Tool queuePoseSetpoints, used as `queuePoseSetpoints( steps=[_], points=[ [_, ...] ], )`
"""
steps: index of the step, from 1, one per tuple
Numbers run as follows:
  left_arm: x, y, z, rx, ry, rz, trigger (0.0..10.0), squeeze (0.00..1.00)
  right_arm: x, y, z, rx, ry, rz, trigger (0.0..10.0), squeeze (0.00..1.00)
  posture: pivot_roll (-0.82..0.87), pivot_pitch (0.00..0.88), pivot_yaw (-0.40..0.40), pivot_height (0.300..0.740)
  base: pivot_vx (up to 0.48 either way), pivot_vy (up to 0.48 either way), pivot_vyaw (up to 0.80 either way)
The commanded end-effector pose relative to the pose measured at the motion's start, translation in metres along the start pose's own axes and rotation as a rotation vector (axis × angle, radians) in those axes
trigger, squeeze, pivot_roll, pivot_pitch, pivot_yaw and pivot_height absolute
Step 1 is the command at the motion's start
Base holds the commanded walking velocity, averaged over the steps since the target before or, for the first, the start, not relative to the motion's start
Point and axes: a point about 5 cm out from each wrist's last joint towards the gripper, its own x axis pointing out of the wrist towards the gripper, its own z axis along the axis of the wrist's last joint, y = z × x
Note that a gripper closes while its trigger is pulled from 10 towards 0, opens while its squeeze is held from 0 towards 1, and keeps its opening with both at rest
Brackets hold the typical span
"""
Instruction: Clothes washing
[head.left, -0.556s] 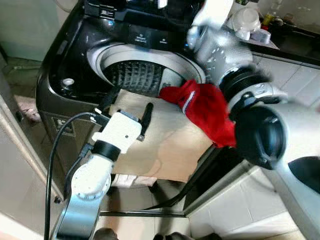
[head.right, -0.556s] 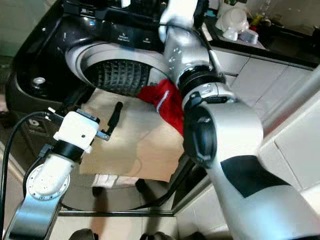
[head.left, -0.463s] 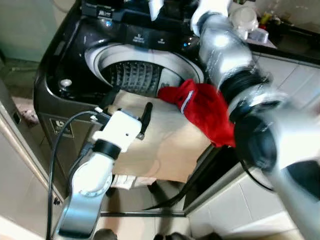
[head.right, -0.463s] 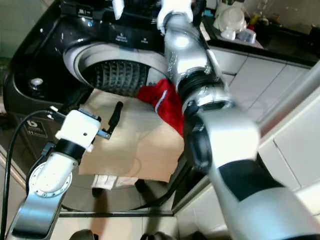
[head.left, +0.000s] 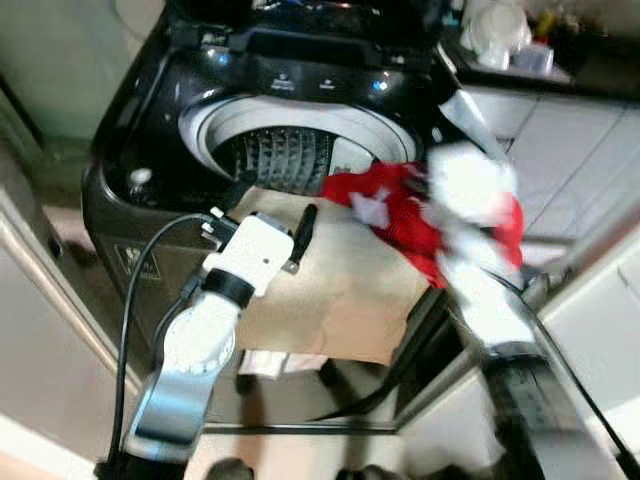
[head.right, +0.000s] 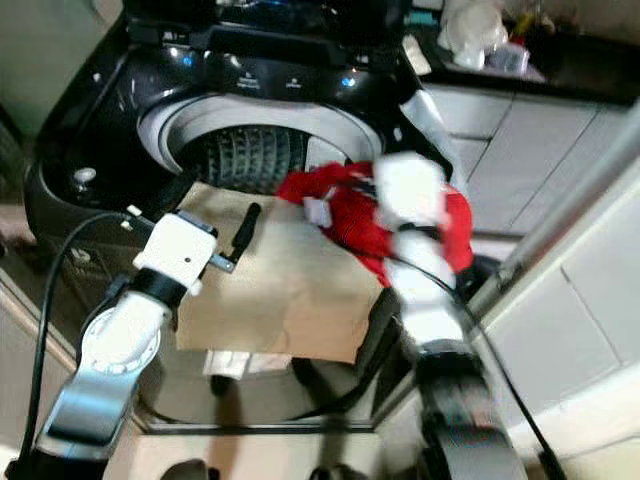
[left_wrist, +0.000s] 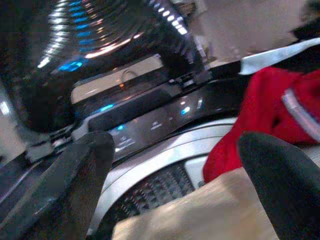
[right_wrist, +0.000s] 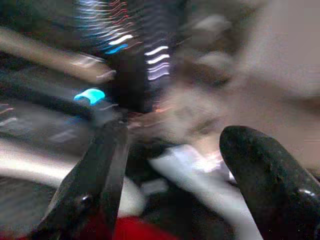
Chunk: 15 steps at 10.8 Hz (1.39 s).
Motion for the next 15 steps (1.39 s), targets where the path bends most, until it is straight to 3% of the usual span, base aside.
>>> queuePoseSetpoints(
  steps=[1, 2, 3, 4, 5, 8, 10, 11, 12, 14, 15],
  points=[
    [0.007, -0.006, 0.004, -0.013, -0.033, -0.04, 10.0, 0.0, 0.001, -0.016, 0.018, -0.08, -0.1, -0.038, 10.0, 0.0, -0.02, 0.0, -0.046, 0.74, 0.0, 0.0, 0.0],
    [0.01, -0.008, 0.004, -0.013, -0.045, -0.057, 10.0, 0.0, -0.021, -0.02, 0.011, -0.111, -0.08, 0.008, 10.0, 0.0, -0.03, 0.0, -0.038, 0.74, 0.0, 0.0, 0.0],
    [0.014, -0.008, 0.004, -0.014, -0.057, -0.064, 10.0, 0.0, -0.054, -0.017, -0.012, -0.051, 0.08, 0.104, 10.0, 0.0, -0.06, 0.0, -0.022, 0.74, 0.0, 0.0, 0.0],
    [0.016, -0.009, 0.003, -0.018, -0.062, -0.068, 10.0, 0.0, -0.056, -0.011, -0.014, 0.017, 0.134, 0.114, 10.0, 0.0, -0.06, 0.0, -0.018, 0.74, 0.0, 0.0, 0.0],
    [0.018, -0.012, 0.004, -0.027, -0.074, -0.076, 10.0, 0.0, -0.048, 0.0, -0.017, 0.138, 0.204, 0.118, 10.0, 0.0, -0.06, 0.0, -0.018, 0.74, 0.0, 0.0, 0.0],
    [0.018, -0.006, 0.005, -0.019, -0.084, -0.045, 10.0, 0.0, -0.028, 0.02, -0.043, 0.333, 0.39, 0.097, 10.0, 0.0, -0.02, 0.0, -0.037, 0.74, 0.0, 0.0, 0.0],
    [0.017, -0.004, 0.005, -0.011, -0.083, -0.033, 10.0, 0.0, -0.016, 0.043, -0.051, 0.504, 0.511, 0.111, 10.0, 0.0, 0.02, 0.0, -0.05, 0.74, 0.0, 0.0, 0.0],
    [0.016, -0.002, 0.006, -0.007, -0.083, -0.021, 10.0, 0.0, 0.0, 0.067, -0.045, 0.597, 0.539, 0.164, 10.0, 0.0, 0.03, 0.0, -0.054, 0.74, 0.0, 0.0, 0.0],
    [0.016, -0.002, 0.007, -0.009, -0.084, -0.019, 10.0, 0.0, 0.012, 0.078, -0.037, 0.609, 0.521, 0.204, 10.0, 0.0, 0.04, 0.0, -0.054, 0.74, 0.0, 0.0, 0.0],
    [0.019, -0.006, 0.008, -0.015, -0.089, -0.025, 10.0, 0.0, 0.042, 0.12, -0.005, 0.682, 0.529, 0.395, 10.0, 0.0, 0.05, 0.0, -0.058, 0.74, 0.0, 0.0, 0.0],
    [0.019, -0.006, 0.008, -0.013, -0.088, -0.026, 10.0, 0.0, 0.044, 0.133, 0.004, 0.718, 0.552, 0.46, 10.0, 0.0, 0.06, 0.0, -0.065, 0.74, 0.0, 0.0, 0.0]
  ],
)
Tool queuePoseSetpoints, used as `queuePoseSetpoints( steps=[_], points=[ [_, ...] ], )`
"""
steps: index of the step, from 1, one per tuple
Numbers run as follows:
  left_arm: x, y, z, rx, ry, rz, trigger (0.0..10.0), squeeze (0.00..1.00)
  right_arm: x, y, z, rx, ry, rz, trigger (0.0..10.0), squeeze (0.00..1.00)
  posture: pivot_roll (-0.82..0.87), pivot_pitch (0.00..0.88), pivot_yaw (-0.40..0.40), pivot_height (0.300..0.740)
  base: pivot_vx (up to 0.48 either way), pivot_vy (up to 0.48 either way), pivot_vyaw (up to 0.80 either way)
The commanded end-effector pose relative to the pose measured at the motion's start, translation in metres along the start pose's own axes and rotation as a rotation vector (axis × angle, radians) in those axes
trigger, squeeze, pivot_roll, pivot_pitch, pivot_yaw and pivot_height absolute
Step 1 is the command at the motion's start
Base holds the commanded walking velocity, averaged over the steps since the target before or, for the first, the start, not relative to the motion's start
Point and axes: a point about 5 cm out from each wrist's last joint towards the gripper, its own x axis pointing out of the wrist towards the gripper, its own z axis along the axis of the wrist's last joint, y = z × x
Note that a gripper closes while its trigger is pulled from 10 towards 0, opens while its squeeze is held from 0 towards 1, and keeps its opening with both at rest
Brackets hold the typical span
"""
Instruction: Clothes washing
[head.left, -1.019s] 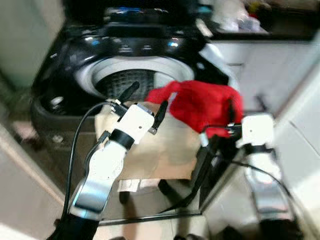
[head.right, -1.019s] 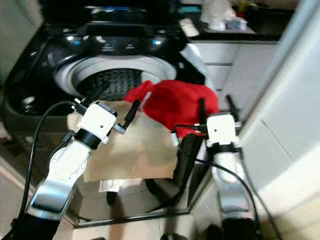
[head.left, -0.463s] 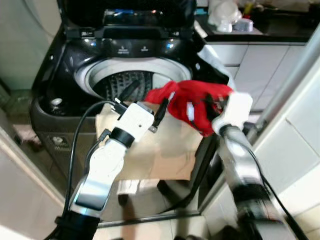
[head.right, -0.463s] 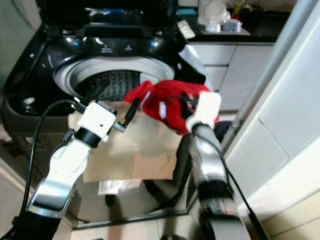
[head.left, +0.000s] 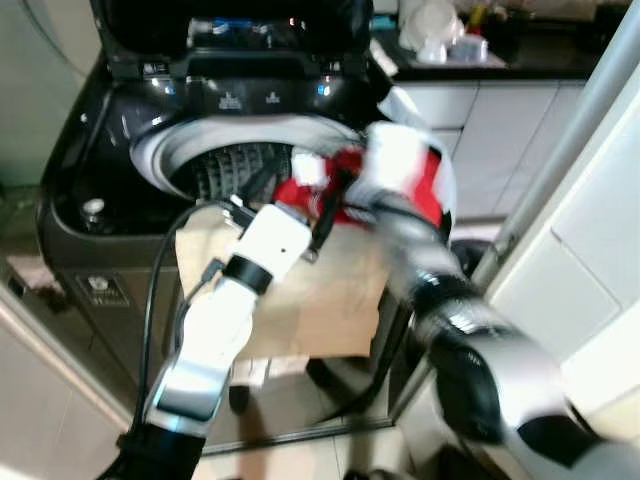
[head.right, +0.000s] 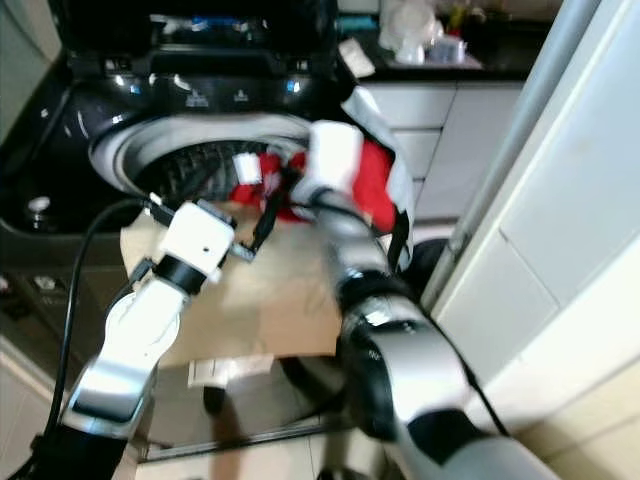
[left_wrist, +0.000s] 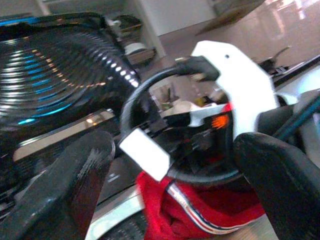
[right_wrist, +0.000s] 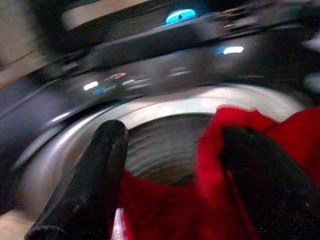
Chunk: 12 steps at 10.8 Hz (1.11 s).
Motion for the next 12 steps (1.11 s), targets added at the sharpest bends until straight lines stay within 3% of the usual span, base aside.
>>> queuePoseSetpoints(
  steps=[1, 2, 4, 5, 6, 8, 10, 11, 12],
  points=[
    [0.0, 0.003, 0.001, 0.018, 0.002, 0.01, 10.0, 0.0, 0.004, 0.009, 0.005, -0.014, -0.005, 0.042, 10.0, 0.0, 0.07, 0.0, -0.068, 0.74, 0.0, 0.0, 0.0],
    [-0.001, 0.004, 0.001, 0.018, 0.007, 0.015, 10.0, 0.0, 0.006, 0.015, 0.017, -0.034, -0.067, 0.077, 10.0, 0.0, 0.07, 0.0, -0.065, 0.74, 0.0, 0.0, 0.0],
    [0.0, 0.003, 0.0, 0.013, 0.007, 0.012, 10.0, 0.0, -0.001, 0.003, 0.029, -0.153, -0.2, 0.069, 10.0, 0.0, 0.04, 0.0, -0.05, 0.74, 0.0, 0.0, 0.0],
    [0.001, 0.003, -0.001, 0.013, 0.008, 0.001, 10.0, 0.0, -0.013, -0.016, 0.039, -0.242, -0.305, 0.015, 10.0, 0.0, 0.02, 0.0, -0.043, 0.74, 0.0, 0.0, 0.0],
    [0.002, 0.003, -0.002, 0.012, 0.007, -0.003, 10.0, 0.0, -0.023, -0.029, 0.039, -0.238, -0.339, -0.013, 10.0, 0.0, 0.01, 0.0, -0.036, 0.74, 0.0, 0.0, 0.0],
    [0.002, 0.002, -0.002, 0.005, 0.005, -0.009, 10.0, 0.0, -0.064, -0.051, 0.043, -0.278, -0.463, -0.004, 10.0, 0.0, -0.01, 0.0, -0.03, 0.74, 0.0, 0.0, 0.0],
    [0.003, 0.0, -0.004, 0.0, 0.006, -0.015, 10.0, 0.0, -0.082, -0.071, 0.021, -0.216, -0.331, 0.04, 10.0, 0.0, -0.04, 0.0, -0.017, 0.74, 0.0, 0.0, 0.0],
    [0.004, 0.001, -0.005, -0.005, 0.01, -0.011, 10.0, 0.0, -0.092, -0.068, 0.007, -0.224, -0.259, 0.096, 10.0, 0.0, -0.05, 0.0, -0.012, 0.74, 0.0, 0.0, 0.0],
    [0.003, 0.005, -0.008, -0.028, 0.035, 0.031, 10.0, 0.0, -0.106, -0.062, -0.011, -0.362, -0.218, 0.127, 10.0, 0.0, -0.04, 0.0, -0.01, 0.74, 0.0, 0.0, 0.0]
  ],
)
